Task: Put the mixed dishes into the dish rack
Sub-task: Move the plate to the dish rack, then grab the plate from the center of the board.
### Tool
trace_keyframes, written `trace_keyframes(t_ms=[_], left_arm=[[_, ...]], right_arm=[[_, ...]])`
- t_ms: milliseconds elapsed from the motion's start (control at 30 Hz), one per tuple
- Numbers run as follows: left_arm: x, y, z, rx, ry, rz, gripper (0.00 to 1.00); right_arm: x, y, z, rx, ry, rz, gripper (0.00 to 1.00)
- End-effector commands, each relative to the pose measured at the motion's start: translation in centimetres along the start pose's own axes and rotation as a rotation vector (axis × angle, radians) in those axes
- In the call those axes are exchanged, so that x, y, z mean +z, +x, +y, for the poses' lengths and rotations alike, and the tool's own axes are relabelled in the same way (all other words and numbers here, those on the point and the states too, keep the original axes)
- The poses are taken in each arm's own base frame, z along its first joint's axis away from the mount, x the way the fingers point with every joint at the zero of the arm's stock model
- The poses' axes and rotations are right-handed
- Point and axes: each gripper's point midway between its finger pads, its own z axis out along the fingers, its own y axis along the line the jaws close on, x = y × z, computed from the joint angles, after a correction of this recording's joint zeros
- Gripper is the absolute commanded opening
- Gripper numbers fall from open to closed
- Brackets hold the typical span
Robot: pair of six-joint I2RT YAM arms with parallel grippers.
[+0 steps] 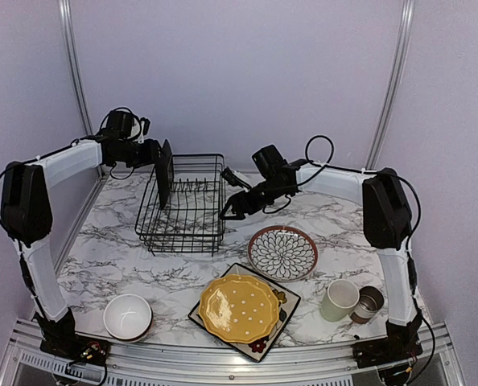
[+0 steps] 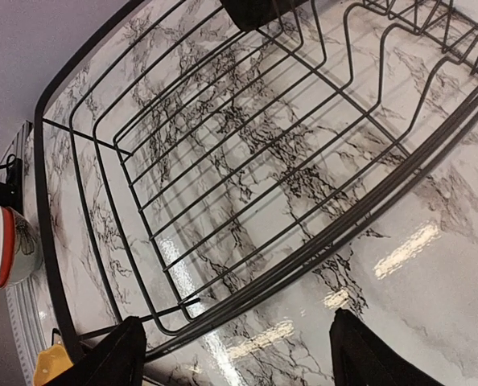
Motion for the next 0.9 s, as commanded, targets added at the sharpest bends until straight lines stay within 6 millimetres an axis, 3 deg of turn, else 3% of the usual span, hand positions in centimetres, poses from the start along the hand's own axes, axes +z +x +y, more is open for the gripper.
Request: trace_keyframes(t_ms=[0, 200, 400, 600, 700, 867], left_arm=[[-2.9, -3.7, -1.1, 0.019, 0.001, -0.107, 0.60], [-7.2, -5.1, -2.4, 0.039, -0.003, -0.168, 0.63], [-12.6, -4.6, -5.4, 0.116, 0.025, -0.207, 0.63], [-15.2, -0.8, -8.5, 0.249, 0.041, -0.170, 0.63], [-15.1, 1.7, -9.1, 0.313, 0.012, -0.127, 0.63], [-15.7, 6.3, -13.4, 0.411, 0.189, -0.071, 0.63]], right_arm=[[1.2, 1.8, -0.9, 0.029, -0.002, 0.048, 0.76], [0.3, 1.2, -0.3, 0.008, -0.002, 0.039, 0.76], [-3.8, -1.8, 2.1, -0.121, -0.002, -0.032, 0.80], [-8.9, -3.1, 4.4, -0.252, -0.026, -0.111, 0.85], [-12.2, -3.6, 4.6, -0.277, -0.036, -0.186, 0.88], [-15.9, -2.5, 3.8, -0.299, 0.000, -0.208, 0.88]])
